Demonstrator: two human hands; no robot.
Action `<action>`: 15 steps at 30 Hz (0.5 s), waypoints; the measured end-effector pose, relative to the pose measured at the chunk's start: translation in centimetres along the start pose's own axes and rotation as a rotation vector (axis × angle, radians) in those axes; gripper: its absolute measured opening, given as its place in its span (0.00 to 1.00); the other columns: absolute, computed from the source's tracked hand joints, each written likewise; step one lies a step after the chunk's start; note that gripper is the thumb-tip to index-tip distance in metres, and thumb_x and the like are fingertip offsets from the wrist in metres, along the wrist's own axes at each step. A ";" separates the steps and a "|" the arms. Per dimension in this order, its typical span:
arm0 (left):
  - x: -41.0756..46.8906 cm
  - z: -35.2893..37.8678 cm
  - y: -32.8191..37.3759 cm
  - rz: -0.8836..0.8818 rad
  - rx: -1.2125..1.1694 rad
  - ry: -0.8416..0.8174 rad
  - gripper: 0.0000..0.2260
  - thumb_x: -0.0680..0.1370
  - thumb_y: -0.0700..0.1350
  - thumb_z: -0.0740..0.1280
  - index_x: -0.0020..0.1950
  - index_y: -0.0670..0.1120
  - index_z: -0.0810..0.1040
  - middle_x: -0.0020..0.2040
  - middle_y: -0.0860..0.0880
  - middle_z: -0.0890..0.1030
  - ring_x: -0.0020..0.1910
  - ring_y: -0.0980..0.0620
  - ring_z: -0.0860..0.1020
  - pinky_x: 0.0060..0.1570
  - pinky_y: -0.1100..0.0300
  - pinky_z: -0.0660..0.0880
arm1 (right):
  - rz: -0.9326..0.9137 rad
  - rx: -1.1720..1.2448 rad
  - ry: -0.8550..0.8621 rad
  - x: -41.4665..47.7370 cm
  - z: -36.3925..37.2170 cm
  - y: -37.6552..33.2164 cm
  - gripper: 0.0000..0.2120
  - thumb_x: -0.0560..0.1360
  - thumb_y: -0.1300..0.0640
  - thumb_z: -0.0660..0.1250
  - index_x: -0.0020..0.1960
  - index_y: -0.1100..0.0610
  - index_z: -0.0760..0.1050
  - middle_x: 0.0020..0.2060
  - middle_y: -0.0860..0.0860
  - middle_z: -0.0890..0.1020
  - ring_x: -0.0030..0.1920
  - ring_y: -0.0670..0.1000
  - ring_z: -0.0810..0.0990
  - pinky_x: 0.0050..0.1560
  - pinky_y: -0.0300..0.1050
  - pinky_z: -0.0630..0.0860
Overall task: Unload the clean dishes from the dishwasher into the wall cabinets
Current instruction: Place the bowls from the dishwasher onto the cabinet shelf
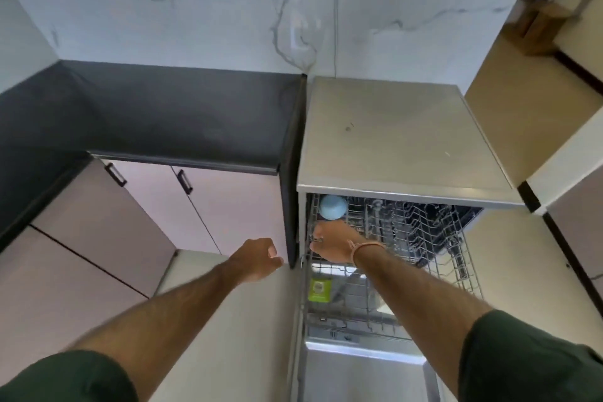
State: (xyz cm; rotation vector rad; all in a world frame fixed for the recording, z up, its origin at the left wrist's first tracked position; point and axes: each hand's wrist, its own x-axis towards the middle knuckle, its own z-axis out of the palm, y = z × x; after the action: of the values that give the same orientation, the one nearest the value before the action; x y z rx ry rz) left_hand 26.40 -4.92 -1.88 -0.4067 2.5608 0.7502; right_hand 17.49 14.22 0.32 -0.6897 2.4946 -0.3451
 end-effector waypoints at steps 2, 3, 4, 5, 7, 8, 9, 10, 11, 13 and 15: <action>2.5 3.3 2.2 0.003 -0.019 -0.033 0.12 0.76 0.55 0.67 0.54 0.49 0.78 0.55 0.49 0.81 0.56 0.50 0.78 0.57 0.54 0.76 | -0.002 0.004 -0.034 1.0 0.8 4.1 0.09 0.76 0.52 0.60 0.48 0.58 0.74 0.45 0.56 0.79 0.47 0.58 0.80 0.48 0.51 0.79; 3.5 4.5 3.2 0.008 -0.026 -0.047 0.11 0.76 0.54 0.67 0.53 0.48 0.77 0.54 0.49 0.81 0.55 0.49 0.78 0.57 0.53 0.76 | 0.007 0.014 -0.040 1.4 1.2 5.8 0.10 0.77 0.52 0.60 0.49 0.59 0.74 0.46 0.55 0.80 0.48 0.57 0.80 0.49 0.52 0.78; 4.7 6.1 4.2 0.011 -0.034 -0.061 0.10 0.77 0.53 0.67 0.52 0.48 0.77 0.54 0.49 0.81 0.55 0.49 0.78 0.56 0.53 0.76 | 0.022 0.030 -0.042 2.0 1.8 7.8 0.11 0.77 0.52 0.60 0.51 0.59 0.75 0.48 0.55 0.80 0.49 0.56 0.80 0.50 0.52 0.78; 5.7 7.5 5.1 0.013 -0.041 -0.073 0.08 0.77 0.52 0.67 0.51 0.48 0.76 0.54 0.48 0.81 0.54 0.50 0.78 0.56 0.54 0.76 | 0.039 0.049 -0.046 2.4 2.4 9.6 0.12 0.77 0.52 0.61 0.54 0.58 0.75 0.51 0.55 0.81 0.50 0.55 0.80 0.51 0.51 0.78; 7.5 10.6 6.4 0.023 -0.054 -0.098 0.08 0.76 0.49 0.68 0.53 0.48 0.76 0.55 0.47 0.81 0.53 0.49 0.78 0.55 0.56 0.76 | 0.063 0.074 -0.057 3.2 4.1 13.1 0.11 0.77 0.53 0.61 0.55 0.58 0.76 0.52 0.54 0.81 0.50 0.54 0.79 0.51 0.51 0.79; 8.2 12.0 6.6 0.034 -0.044 -0.113 0.10 0.76 0.48 0.68 0.56 0.46 0.76 0.56 0.46 0.81 0.53 0.50 0.78 0.53 0.58 0.76 | 0.079 0.084 -0.070 3.3 4.9 14.5 0.11 0.76 0.54 0.61 0.55 0.57 0.76 0.51 0.54 0.81 0.49 0.54 0.79 0.51 0.51 0.79; 9.1 13.6 6.8 0.040 -0.023 -0.135 0.13 0.76 0.47 0.68 0.59 0.45 0.76 0.57 0.46 0.80 0.52 0.50 0.77 0.51 0.59 0.74 | 0.102 0.101 -0.098 3.5 5.9 16.0 0.11 0.76 0.55 0.61 0.55 0.57 0.76 0.51 0.53 0.80 0.49 0.53 0.79 0.51 0.51 0.79; 9.9 14.9 6.9 0.043 -0.004 -0.157 0.14 0.77 0.46 0.69 0.61 0.44 0.75 0.57 0.46 0.80 0.51 0.52 0.76 0.48 0.61 0.73 | 0.116 0.114 -0.121 3.7 6.8 17.3 0.11 0.76 0.56 0.62 0.56 0.56 0.76 0.51 0.53 0.80 0.49 0.53 0.79 0.52 0.51 0.79; 10.7 16.1 6.8 0.040 0.025 -0.176 0.16 0.76 0.45 0.69 0.62 0.43 0.75 0.58 0.45 0.79 0.50 0.52 0.75 0.47 0.61 0.71 | 0.130 0.122 -0.141 3.9 8.0 18.7 0.12 0.76 0.56 0.62 0.58 0.56 0.75 0.53 0.54 0.80 0.51 0.53 0.79 0.53 0.51 0.78; 12.3 18.2 6.3 0.034 0.078 -0.191 0.18 0.75 0.44 0.70 0.64 0.43 0.73 0.60 0.44 0.77 0.52 0.50 0.74 0.47 0.61 0.71 | 0.174 0.118 -0.163 3.7 10.1 21.2 0.20 0.75 0.56 0.65 0.66 0.55 0.71 0.60 0.55 0.78 0.58 0.54 0.78 0.58 0.50 0.77; 14.0 20.3 5.6 0.048 0.142 -0.205 0.23 0.74 0.42 0.70 0.68 0.41 0.70 0.63 0.42 0.74 0.60 0.46 0.74 0.52 0.59 0.72 | 0.214 0.067 -0.184 3.7 12.7 23.4 0.27 0.75 0.53 0.68 0.71 0.56 0.65 0.63 0.56 0.76 0.62 0.56 0.74 0.61 0.51 0.74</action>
State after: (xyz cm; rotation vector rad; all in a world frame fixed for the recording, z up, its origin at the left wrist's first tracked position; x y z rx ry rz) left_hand 18.79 8.99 -21.57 -0.2120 2.4190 0.5894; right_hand 12.31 30.57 -20.35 -0.4036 2.3420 -0.2718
